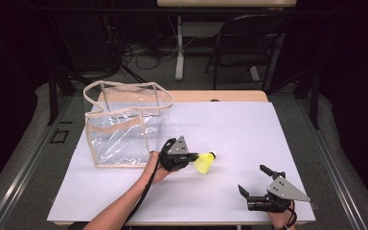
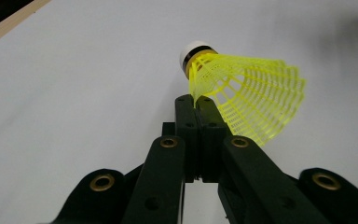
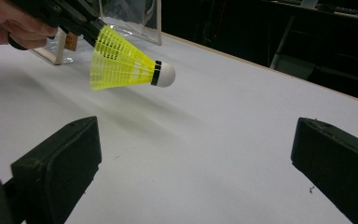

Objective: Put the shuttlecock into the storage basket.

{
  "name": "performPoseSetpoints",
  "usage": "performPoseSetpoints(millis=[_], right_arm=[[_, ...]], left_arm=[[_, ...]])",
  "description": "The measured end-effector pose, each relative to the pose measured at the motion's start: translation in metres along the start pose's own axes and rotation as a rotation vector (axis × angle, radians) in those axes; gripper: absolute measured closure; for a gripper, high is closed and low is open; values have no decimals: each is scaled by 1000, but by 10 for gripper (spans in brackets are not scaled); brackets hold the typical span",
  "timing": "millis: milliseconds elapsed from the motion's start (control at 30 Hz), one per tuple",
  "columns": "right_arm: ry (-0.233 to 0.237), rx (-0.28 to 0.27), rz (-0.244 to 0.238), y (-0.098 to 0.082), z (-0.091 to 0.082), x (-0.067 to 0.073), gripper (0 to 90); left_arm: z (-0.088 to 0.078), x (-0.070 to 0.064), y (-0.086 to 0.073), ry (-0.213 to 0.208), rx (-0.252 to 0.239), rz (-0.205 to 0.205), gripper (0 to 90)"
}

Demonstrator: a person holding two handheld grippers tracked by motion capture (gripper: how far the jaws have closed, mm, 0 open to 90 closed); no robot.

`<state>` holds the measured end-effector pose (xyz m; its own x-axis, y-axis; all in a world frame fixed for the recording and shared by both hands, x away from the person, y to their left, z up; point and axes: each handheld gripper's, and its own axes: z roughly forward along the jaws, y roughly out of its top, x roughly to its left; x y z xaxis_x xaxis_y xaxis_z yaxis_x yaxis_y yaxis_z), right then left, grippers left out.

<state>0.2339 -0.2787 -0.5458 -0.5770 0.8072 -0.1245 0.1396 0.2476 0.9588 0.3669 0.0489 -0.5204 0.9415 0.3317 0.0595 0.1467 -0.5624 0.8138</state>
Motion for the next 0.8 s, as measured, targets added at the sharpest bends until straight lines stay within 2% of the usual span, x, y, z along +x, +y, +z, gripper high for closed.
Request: performPoseSetpoints(millis=[800], right_arm=[[-3,0,-1,0,-1,0,13]], left_arm=[[-15,13,-2,77,-2,-30,898]])
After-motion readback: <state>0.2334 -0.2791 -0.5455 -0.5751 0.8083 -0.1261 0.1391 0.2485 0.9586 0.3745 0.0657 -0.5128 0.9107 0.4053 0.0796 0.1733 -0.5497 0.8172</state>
